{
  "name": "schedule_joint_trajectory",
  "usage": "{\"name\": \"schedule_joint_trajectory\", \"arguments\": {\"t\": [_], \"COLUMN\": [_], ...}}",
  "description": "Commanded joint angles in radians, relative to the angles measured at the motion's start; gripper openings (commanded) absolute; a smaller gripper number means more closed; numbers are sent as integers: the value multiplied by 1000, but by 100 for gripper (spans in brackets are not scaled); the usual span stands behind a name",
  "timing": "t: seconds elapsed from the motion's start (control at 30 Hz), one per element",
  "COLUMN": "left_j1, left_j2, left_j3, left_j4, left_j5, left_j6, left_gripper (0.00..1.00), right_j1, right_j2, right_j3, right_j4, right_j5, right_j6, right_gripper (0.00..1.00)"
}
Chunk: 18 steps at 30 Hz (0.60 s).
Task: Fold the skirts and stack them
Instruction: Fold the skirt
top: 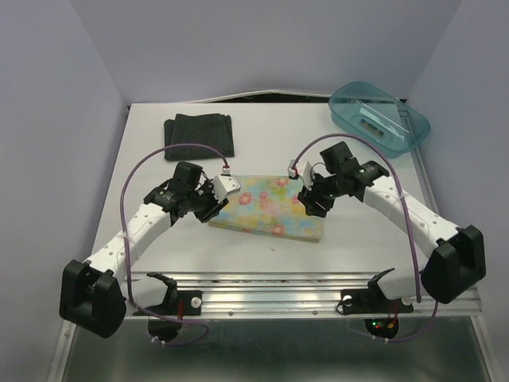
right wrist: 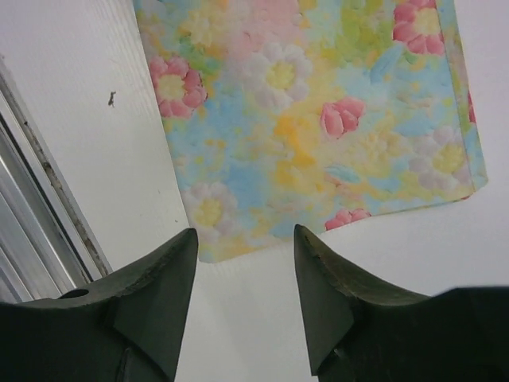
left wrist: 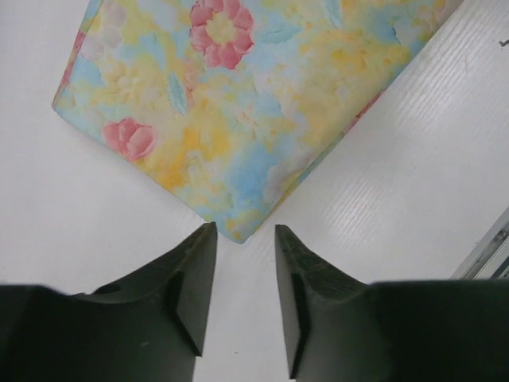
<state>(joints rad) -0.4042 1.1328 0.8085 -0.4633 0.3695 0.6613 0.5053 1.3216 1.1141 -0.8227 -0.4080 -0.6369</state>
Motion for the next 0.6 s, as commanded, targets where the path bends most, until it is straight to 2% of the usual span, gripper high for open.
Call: {"name": "schedule_joint_trajectory", "arguments": {"t": [0.0, 0.27, 0.37, 0.57], "left_j1": [-2, -7, -8, -48], "left_j2": [98, 254, 352, 413], "left_j3": [46, 47, 28, -77], "left_j4": [6, 89, 95, 158], "left_j5": [-7, -98, -150, -256], "left_j6": [-84, -170, -140, -30], "left_gripper": [41, 33, 30, 26], "right_j1": [1, 1, 1, 1], "right_j2": [120, 269, 332, 430], "right_j3": [35, -51, -79, -82], "right_j4": [26, 126, 143, 163], "right_j5": [-35, 37, 110, 259], "right_j6": [120, 201, 207, 207], "right_gripper": [56, 54, 53, 52]}}
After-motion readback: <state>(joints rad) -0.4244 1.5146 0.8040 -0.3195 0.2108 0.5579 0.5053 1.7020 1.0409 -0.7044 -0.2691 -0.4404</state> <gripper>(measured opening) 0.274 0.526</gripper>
